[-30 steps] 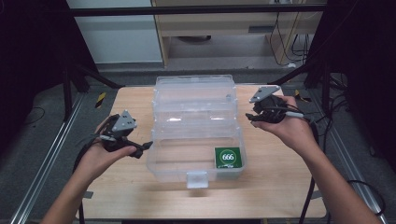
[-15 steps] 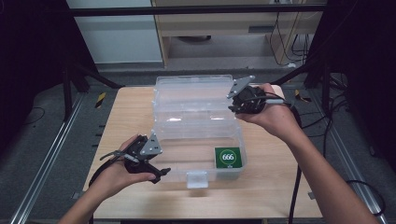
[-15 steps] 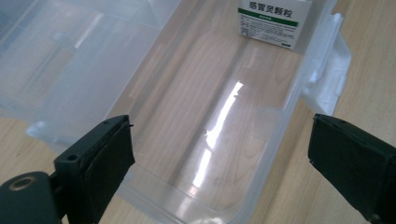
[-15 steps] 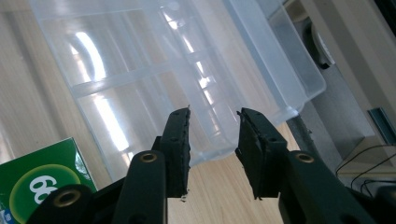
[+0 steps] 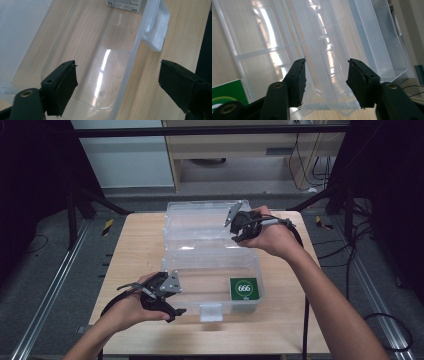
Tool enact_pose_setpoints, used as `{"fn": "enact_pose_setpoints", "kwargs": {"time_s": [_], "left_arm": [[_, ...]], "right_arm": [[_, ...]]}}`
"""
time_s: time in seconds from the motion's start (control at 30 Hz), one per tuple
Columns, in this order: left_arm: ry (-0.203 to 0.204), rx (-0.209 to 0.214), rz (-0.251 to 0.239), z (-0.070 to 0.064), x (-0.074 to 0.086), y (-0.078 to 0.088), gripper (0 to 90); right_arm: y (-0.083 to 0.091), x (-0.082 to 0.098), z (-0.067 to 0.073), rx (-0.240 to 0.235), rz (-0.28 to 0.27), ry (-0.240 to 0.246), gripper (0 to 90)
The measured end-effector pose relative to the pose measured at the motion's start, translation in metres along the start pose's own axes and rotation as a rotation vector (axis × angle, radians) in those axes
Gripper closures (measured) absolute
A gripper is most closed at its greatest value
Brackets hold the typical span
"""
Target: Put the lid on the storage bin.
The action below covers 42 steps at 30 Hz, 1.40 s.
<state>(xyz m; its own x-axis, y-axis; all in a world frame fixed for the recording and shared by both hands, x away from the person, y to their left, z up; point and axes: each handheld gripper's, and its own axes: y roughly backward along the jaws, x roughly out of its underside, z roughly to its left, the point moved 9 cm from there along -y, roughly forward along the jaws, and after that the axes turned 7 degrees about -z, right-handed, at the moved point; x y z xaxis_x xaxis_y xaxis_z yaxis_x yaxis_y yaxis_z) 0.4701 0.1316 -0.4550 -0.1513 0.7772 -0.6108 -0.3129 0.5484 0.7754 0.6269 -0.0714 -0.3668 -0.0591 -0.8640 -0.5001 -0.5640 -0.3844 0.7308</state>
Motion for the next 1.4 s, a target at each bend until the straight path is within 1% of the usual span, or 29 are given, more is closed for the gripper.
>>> {"fn": "enact_pose_setpoints", "kwargs": {"time_s": [0.07, 0.17, 0.23, 0.3, 0.37, 0.43, 0.53, 0.73, 0.83, 0.9, 1.0, 1.1, 1.17, 1.3, 1.4], "left_arm": [[0.0, 0.015, 0.008, -0.001, 0.002, -0.002, 16.7], [-0.006, 0.021, 0.008, -0.001, 0.003, -0.002, 23.3], [-0.01, 0.025, 0.008, -0.002, 0.003, -0.003, 27.5], [-0.022, 0.026, 0.024, -0.001, 0.005, -0.003, 30.8], [-0.023, 0.028, 0.042, -0.001, 0.007, -0.004, 32.7], [-0.019, 0.035, 0.045, -0.001, 0.009, -0.006, 34.5], [-0.026, 0.04, 0.056, -0.002, 0.009, -0.008, 37.7], [-0.043, 0.057, 0.088, -0.004, 0.012, -0.013, 42.9], [-0.04, 0.069, 0.096, -0.005, 0.013, -0.017, 46.4], [-0.046, 0.073, 0.108, -0.005, 0.015, -0.019, 48.4], [-0.054, 0.078, 0.119, -0.005, 0.015, -0.022, 53.5], [-0.044, 0.09, 0.126, -0.006, 0.015, -0.025, 58.1], [-0.05, 0.09, 0.138, -0.006, 0.016, -0.026, 61.9], [-0.047, 0.083, 0.141, -0.004, 0.017, -0.027, 73.6], [-0.037, 0.091, 0.136, -0.006, 0.017, -0.028, 78.8]], "right_arm": [[-0.004, 0.001, 0.0, -0.005, 0.012, 0.019, 48.9], [-0.012, 0.003, 0.001, -0.033, 0.032, 0.035, 53.6], [-0.016, 0.004, 0.001, -0.043, 0.04, 0.046, 58.8], [-0.017, 0.004, 0.001, -0.052, 0.043, 0.053, 62.5], [-0.017, 0.004, 0.002, -0.06, 0.046, 0.053, 65.2], [-0.017, 0.004, 0.003, -0.069, 0.047, 0.066, 68.5], [-0.017, 0.003, 0.004, -0.074, 0.045, 0.074, 71.6], [-0.017, 0.003, 0.003, -0.07, 0.046, 0.087, 74.8], [-0.017, 0.003, 0.003, -0.075, 0.048, 0.089, 75.4], [-0.017, 0.003, 0.003, -0.079, 0.052, 0.092, 75.7], [-0.017, 0.002, 0.004, -0.083, 0.048, 0.098, 76.3], [-0.018, 0.001, 0.004, -0.087, 0.047, 0.107, 76.8], [-0.018, 0.001, 0.004, -0.088, 0.05, 0.115, 77.2], [-0.018, 0.001, 0.004, -0.09, 0.054, 0.132, 78.7], [-0.018, 0.001, 0.005, -0.092, 0.052, 0.149, 79.9]]}}
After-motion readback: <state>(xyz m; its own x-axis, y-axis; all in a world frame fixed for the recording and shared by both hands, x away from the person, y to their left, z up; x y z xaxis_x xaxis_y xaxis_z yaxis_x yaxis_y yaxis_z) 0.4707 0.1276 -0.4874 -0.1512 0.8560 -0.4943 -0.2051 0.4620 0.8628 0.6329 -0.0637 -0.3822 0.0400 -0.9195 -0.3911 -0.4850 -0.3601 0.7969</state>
